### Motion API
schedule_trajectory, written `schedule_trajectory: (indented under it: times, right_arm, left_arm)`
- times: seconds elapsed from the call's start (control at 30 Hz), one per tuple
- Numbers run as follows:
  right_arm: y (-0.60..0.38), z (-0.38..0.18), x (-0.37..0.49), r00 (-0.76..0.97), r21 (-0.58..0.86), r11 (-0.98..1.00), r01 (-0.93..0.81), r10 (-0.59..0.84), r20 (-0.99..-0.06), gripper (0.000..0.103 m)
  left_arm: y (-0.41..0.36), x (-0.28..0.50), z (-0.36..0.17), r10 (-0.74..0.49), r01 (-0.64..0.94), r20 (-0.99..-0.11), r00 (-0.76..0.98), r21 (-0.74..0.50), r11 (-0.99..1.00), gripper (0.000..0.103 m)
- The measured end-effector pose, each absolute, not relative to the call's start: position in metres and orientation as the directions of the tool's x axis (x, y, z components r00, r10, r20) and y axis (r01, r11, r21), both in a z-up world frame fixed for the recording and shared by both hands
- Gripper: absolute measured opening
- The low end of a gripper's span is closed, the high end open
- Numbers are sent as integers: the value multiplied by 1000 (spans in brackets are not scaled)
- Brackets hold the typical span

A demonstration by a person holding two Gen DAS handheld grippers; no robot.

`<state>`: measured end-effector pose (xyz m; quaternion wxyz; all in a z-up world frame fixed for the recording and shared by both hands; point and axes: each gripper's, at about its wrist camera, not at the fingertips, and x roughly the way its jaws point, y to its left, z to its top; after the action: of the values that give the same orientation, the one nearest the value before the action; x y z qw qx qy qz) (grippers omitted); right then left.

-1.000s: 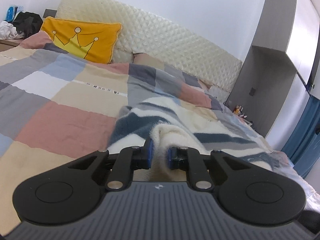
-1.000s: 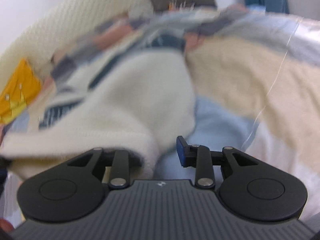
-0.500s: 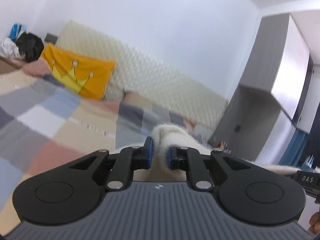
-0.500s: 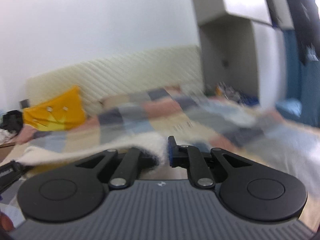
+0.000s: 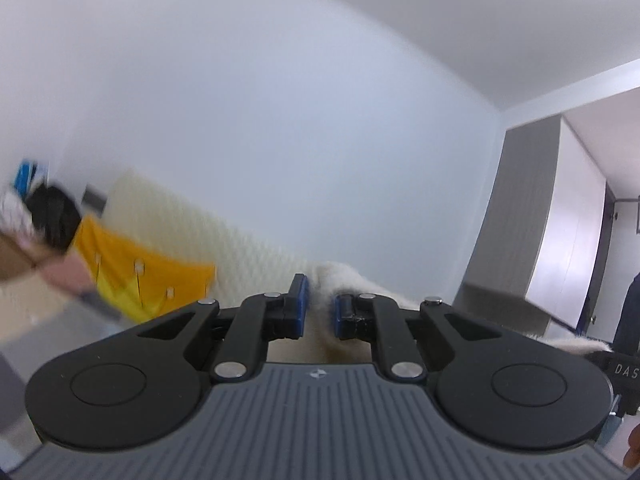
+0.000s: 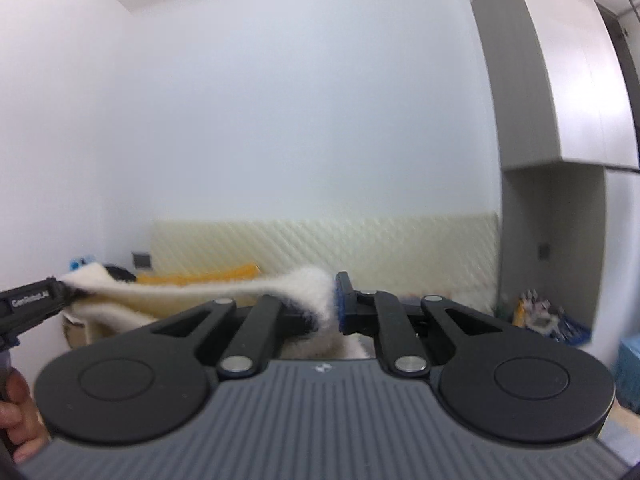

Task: Fold large clothes
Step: 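Lift the sweater high with both grippers, shaking it open in the air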

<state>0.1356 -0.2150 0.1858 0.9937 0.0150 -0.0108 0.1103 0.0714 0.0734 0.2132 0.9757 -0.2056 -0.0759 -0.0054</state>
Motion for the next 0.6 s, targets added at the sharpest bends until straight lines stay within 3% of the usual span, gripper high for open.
schedule_trajectory:
  times: [0.43,0.6]
  right_arm:
    - [-212,307,63,926,-4,948,-317,310,213,11]
    - [-199,317,72,922,-4,938,-347,342,184,11]
  left_arm:
    - [95,-27,361,63,26,318,946,-268,963,15]
    - [110,-32,376,117,-51,298,947,-219,974,15]
